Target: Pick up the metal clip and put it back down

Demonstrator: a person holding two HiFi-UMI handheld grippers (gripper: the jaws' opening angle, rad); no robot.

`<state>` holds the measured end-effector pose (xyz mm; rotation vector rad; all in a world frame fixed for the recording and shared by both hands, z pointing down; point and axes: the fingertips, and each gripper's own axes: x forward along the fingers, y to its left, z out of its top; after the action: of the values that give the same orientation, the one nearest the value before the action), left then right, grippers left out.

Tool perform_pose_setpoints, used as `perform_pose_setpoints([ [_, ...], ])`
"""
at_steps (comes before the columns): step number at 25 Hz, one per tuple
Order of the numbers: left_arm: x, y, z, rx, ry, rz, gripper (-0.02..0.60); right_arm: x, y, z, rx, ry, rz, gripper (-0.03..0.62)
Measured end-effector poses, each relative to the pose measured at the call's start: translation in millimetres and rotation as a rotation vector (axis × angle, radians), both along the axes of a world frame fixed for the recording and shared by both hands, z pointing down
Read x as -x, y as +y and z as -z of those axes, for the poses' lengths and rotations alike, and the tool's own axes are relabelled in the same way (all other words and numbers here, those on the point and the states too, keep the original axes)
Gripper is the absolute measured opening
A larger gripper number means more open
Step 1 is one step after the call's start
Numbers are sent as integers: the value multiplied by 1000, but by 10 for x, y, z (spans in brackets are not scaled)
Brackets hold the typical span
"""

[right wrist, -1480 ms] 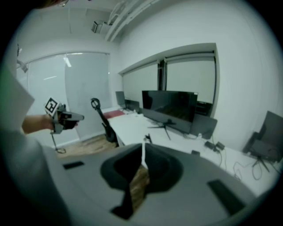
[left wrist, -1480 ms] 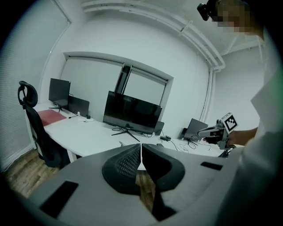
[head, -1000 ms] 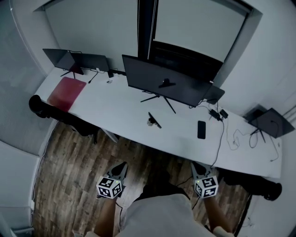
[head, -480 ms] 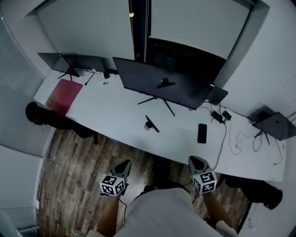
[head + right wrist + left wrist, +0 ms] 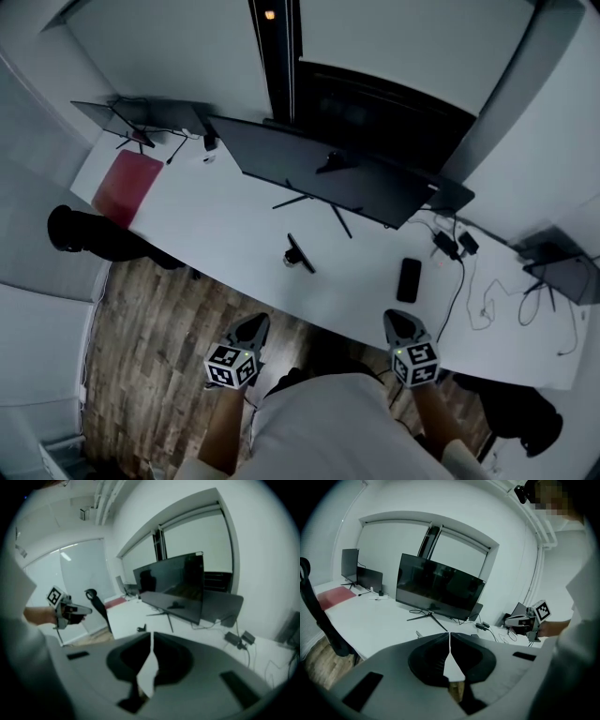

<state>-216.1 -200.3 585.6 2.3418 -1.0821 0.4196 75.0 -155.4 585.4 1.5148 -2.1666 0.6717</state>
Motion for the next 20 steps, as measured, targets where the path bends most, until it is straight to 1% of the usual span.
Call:
perform_pose_setpoints([
  [3,-154,-117,-19,5,-10,13,38,-176,-124,-102,13,-16,3,37],
  [8,-308,-220,-97,44,-25,22,38,-283,-221,-166,21,-38,21,37],
  [16,-484,-465,-165,49,-58,-24,38,-433,-288,-266,18,-51,-16,36],
  [20,-538,-614,-312,78,-75,-53,38,-451,-279,-327,26,-52,-56,37],
])
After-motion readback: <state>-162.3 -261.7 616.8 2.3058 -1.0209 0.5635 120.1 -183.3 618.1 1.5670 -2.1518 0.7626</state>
